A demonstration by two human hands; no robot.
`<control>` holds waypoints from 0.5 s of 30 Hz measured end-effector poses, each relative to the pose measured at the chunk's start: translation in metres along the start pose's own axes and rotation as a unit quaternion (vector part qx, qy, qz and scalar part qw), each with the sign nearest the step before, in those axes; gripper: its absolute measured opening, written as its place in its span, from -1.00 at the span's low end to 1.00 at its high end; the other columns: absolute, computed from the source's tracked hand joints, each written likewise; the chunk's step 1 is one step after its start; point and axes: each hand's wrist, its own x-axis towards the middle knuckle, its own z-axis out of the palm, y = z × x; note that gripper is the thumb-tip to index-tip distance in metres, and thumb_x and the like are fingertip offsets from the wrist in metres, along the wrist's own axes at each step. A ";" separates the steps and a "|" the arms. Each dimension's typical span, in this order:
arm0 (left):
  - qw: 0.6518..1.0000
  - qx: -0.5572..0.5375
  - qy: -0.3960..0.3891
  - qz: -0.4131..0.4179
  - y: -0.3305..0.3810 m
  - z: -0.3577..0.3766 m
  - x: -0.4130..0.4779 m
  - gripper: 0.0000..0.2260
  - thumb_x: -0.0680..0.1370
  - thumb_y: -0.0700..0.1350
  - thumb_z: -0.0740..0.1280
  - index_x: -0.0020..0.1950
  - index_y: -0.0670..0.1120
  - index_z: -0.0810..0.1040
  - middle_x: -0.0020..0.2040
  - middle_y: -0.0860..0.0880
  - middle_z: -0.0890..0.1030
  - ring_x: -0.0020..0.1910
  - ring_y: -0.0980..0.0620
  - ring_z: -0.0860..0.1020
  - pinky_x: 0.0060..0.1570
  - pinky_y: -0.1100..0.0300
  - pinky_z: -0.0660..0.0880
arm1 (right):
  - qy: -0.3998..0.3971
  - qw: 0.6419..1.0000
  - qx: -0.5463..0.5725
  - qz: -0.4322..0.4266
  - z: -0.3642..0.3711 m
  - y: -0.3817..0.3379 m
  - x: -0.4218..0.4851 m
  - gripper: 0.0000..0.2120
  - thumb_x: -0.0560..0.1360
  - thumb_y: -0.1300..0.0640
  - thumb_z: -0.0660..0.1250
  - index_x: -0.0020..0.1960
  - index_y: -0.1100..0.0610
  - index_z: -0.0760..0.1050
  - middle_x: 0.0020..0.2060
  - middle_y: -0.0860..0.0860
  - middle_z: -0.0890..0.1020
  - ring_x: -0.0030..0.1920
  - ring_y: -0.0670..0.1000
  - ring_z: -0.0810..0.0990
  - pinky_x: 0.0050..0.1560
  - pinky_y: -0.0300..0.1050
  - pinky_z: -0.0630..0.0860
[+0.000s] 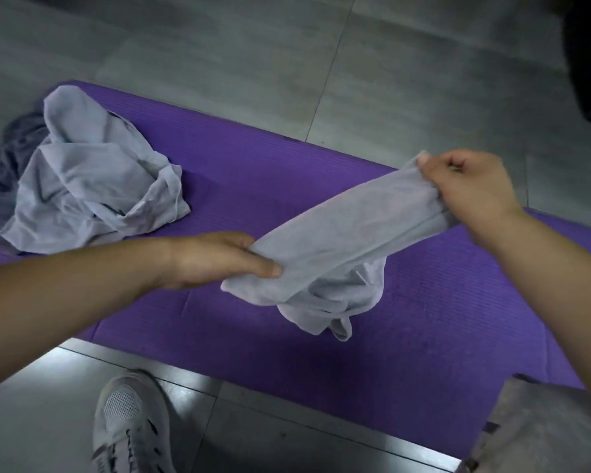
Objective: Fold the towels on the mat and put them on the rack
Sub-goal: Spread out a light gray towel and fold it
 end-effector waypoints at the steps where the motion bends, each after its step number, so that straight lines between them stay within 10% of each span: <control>1: 1.000 -0.022 0.002 0.012 -0.012 -0.003 -0.005 -0.67 0.50 0.01 0.45 0.16 -0.17 0.68 0.15 -0.12 0.71 0.18 -0.03 0.65 0.26 0.09 0.50 | -0.039 0.999 0.031 0.023 0.006 0.001 0.000 -0.63 0.52 -0.13 0.42 -0.16 0.21 0.57 -0.30 0.02 0.49 -0.25 -0.05 0.42 -0.21 -0.12 0.34; 9: 0.993 0.008 0.103 -0.049 -0.134 -0.004 -0.010 -0.58 0.30 0.20 0.52 -0.04 -0.09 0.69 -0.20 0.07 0.65 -0.16 0.14 0.58 -0.01 0.10 0.49 | -0.188 0.981 -0.028 -0.029 0.099 -0.017 0.028 -0.86 0.57 0.05 0.39 -0.16 0.05 0.59 -0.30 0.03 0.55 -0.29 -0.05 0.46 -0.25 -0.14 0.40; 15: 0.904 -0.321 0.282 0.009 -0.188 0.004 0.002 -0.48 0.43 0.07 0.54 0.13 -0.33 0.57 0.03 -0.27 0.64 0.02 -0.16 0.57 0.13 -0.13 0.51 | -0.136 0.970 -0.104 -0.174 0.208 -0.046 0.059 -0.83 0.61 -0.02 0.26 0.02 0.06 0.55 -0.15 -0.02 0.55 -0.12 -0.02 0.48 -0.07 -0.11 0.39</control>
